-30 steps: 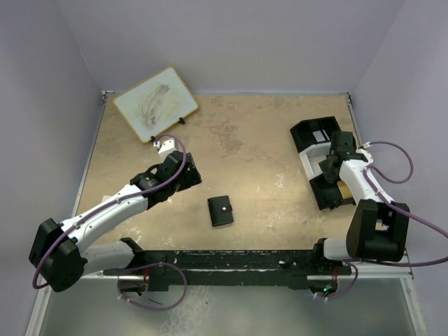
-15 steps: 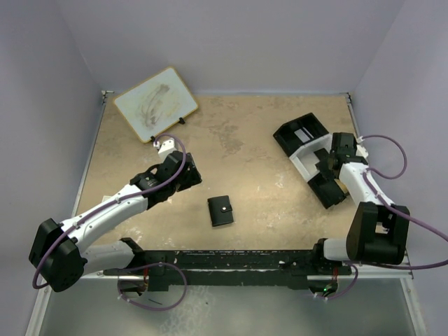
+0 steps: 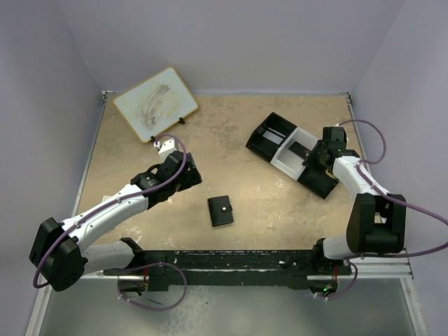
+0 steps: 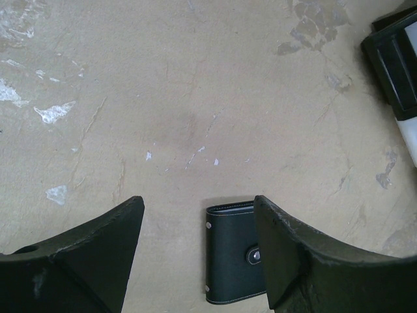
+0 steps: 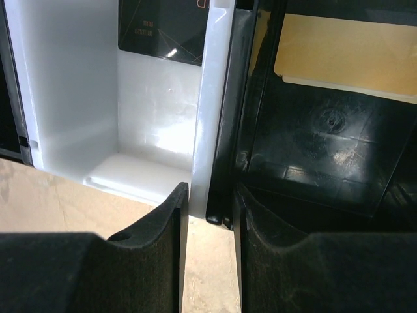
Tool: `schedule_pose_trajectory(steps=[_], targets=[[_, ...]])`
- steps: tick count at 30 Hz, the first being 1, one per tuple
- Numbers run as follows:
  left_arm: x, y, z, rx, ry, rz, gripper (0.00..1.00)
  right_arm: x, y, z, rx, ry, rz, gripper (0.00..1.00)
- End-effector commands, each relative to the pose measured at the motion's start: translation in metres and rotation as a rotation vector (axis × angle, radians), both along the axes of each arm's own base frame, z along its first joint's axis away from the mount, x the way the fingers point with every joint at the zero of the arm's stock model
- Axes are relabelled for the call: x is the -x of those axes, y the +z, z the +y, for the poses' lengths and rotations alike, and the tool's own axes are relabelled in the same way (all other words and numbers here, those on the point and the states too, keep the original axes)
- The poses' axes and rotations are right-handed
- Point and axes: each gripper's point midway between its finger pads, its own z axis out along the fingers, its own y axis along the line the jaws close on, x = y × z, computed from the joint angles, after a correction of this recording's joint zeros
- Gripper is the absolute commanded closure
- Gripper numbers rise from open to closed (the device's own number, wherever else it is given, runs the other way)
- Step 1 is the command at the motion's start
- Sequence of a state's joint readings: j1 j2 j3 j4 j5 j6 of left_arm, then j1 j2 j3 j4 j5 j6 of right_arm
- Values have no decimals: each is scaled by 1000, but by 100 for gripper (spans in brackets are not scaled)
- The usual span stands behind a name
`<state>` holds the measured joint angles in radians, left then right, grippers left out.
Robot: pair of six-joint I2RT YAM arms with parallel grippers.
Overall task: Take the credit cards out of the card holder
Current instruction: Move the storage box to the center of the board.
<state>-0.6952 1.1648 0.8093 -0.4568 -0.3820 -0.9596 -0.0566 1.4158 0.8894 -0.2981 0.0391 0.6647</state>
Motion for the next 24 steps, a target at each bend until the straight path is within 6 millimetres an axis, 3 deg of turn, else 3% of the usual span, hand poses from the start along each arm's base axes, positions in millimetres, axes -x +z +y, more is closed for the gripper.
schedule_pose_trajectory(steps=[1, 9, 14, 24], targets=[[-7, 8, -6, 33, 9, -29, 34, -26, 37, 40, -6, 233, -81, 77], [-5, 8, -4, 29, 10, -27, 34, -29, 65, 82, -106, 452, -73, 80], [-5, 8, -4, 28, 11, -29, 34, -33, 82, 94, -132, 506, -98, 82], [-3, 5, -3, 17, 5, -15, 34, -37, 65, 128, -121, 506, -94, 83]])
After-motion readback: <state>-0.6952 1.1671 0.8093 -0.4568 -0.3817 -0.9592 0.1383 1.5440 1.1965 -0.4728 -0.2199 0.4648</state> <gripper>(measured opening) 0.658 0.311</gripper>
